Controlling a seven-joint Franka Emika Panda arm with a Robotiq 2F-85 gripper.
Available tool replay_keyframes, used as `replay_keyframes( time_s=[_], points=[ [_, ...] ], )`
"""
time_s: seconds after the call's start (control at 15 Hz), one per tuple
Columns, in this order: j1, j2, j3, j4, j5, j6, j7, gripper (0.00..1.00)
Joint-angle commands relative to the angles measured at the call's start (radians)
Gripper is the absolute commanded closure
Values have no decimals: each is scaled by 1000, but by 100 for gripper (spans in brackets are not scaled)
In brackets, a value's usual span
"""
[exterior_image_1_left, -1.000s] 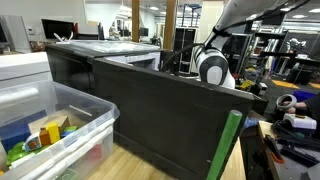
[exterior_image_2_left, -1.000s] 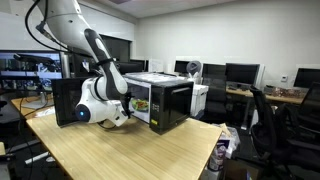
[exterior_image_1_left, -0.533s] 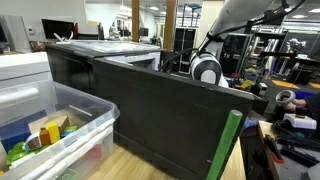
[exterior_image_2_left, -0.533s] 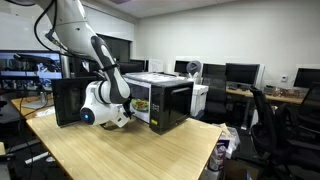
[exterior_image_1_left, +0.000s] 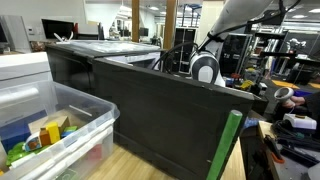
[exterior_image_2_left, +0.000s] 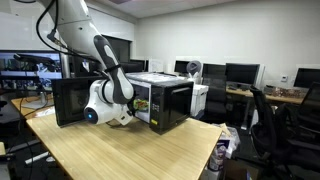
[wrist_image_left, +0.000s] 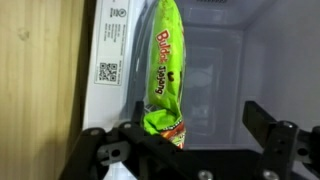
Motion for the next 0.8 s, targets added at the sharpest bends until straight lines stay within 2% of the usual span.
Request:
replay_keyframes(
  time_s=[0.0,0.2,0.73],
  points=[
    [-79,19,72,22,13,-4,-57,0],
    [-111,43,108,37,13,2,-94,0],
    [-136,139,160,99,12,6,-191,0]
  ],
)
